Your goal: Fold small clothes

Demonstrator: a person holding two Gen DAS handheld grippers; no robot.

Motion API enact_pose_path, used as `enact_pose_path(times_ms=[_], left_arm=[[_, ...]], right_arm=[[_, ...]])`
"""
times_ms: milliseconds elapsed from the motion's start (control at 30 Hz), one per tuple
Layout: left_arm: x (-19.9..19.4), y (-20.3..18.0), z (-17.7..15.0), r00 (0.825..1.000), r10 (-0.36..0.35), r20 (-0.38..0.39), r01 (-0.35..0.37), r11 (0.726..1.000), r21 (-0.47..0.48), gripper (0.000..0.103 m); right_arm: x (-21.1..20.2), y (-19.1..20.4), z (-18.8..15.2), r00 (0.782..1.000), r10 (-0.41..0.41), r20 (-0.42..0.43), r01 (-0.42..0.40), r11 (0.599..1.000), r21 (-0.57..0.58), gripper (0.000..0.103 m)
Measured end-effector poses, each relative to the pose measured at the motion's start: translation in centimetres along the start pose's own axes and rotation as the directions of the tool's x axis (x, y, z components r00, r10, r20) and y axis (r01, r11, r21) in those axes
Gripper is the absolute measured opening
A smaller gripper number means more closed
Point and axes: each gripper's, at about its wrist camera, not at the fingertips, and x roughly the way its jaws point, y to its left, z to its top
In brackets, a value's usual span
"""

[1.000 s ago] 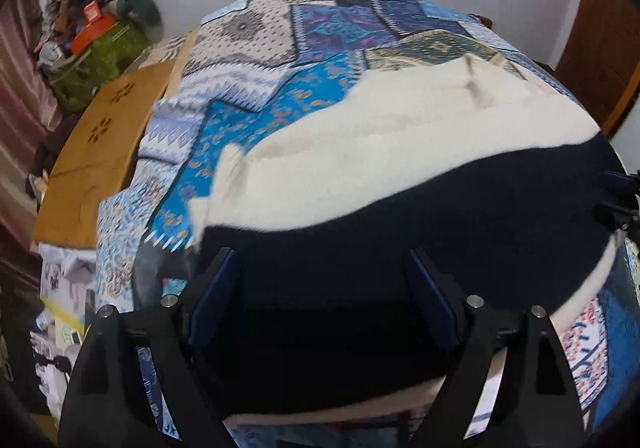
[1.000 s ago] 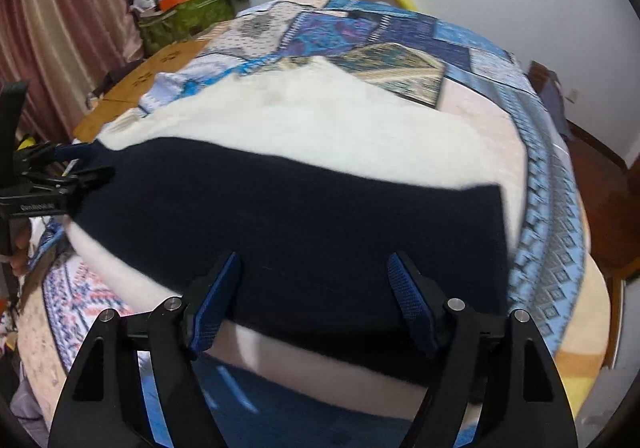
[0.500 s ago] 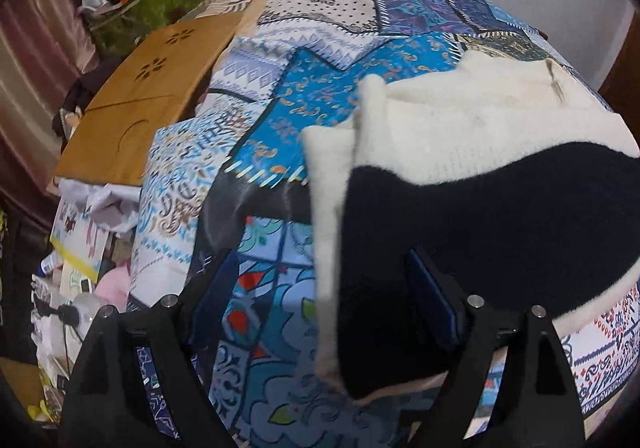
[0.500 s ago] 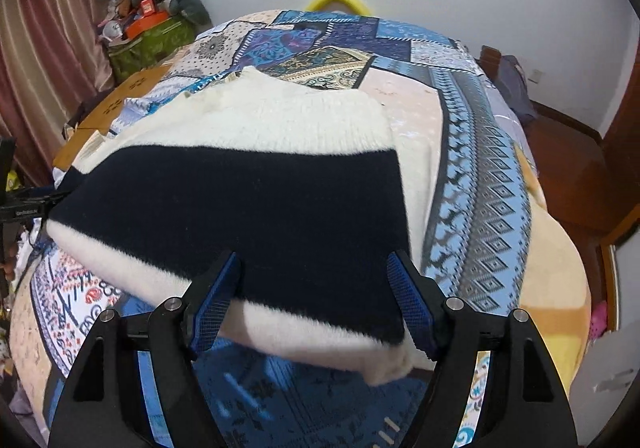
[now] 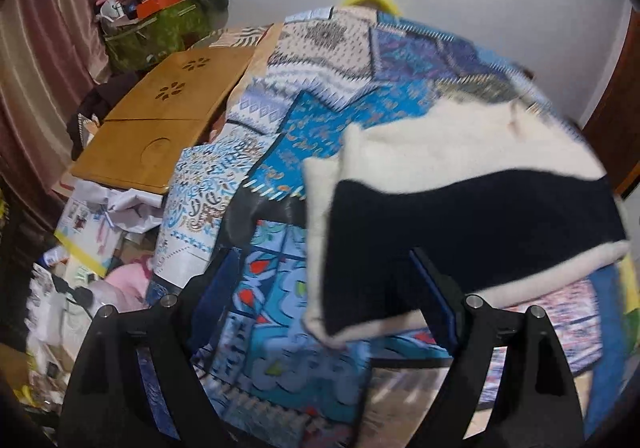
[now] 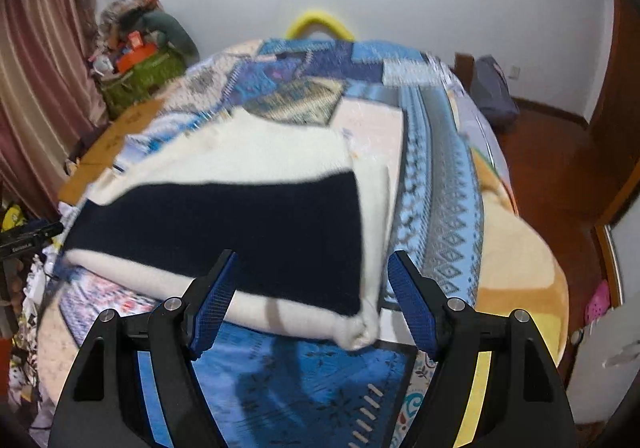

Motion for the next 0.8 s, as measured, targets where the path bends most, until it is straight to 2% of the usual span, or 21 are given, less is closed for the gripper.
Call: enact_pose_path(times_ms=[233,333,433,500,567,667,767,800], left_arm=[[-0.7,-2.7,-1.8,0.995,-0.086,-0.045,0.086,0.996,-0.011,0.085],[-0.1,-3.4,-3.1,0.983,-0.159,-0.092,0.155,0.987,-0.05,0.085],[1.3,-3.7,-3.9,0.946,-0.276,-0.167,0.265,0.96,-0.085,0.085],[2.2,-3.6,-4.3,0.935,-0.297,-0.192,0.279,0.953,-0.114,0.085],[2.9,-3.2,-4.6,0.917,-0.342,-0.205,0.313,0.936,-0.164,0.085],[3.5,-2.6,-4.2,0.905,-0.384,-0.184,0.342,0.913,-0.224,0.086],[4.5,-2.3,-3.5,0.858,-0.489,-0.157,0.427,0.849,-0.312,0.088],[4.8,-2.1,-3.2,0.849,-0.505,-0.153,0.438,0.836,-0.329,0.088]], right_arm=[[-0.7,4.1,1.3,0.994,0.085,0.063,-0.081,0.995,-0.062,0.073],[0.6,6.0,1.5,0.993,0.105,0.05,-0.099,0.99,-0.105,0.073],[2.6,7.4,1.2,0.995,0.096,0.021,-0.092,0.986,-0.142,0.073],[4.0,8.0,0.9,0.995,0.097,-0.009,-0.098,0.984,-0.152,0.073],[5.5,8.4,0.5,0.995,0.094,-0.044,-0.1,0.983,-0.155,0.073],[7.3,8.8,-0.1,0.992,0.087,-0.093,-0.101,0.982,-0.161,0.073],[8.3,8.4,-0.6,0.989,0.107,-0.107,-0.121,0.983,-0.136,0.074],[8.3,8.4,-0.6,0.988,0.115,-0.107,-0.128,0.984,-0.126,0.074]])
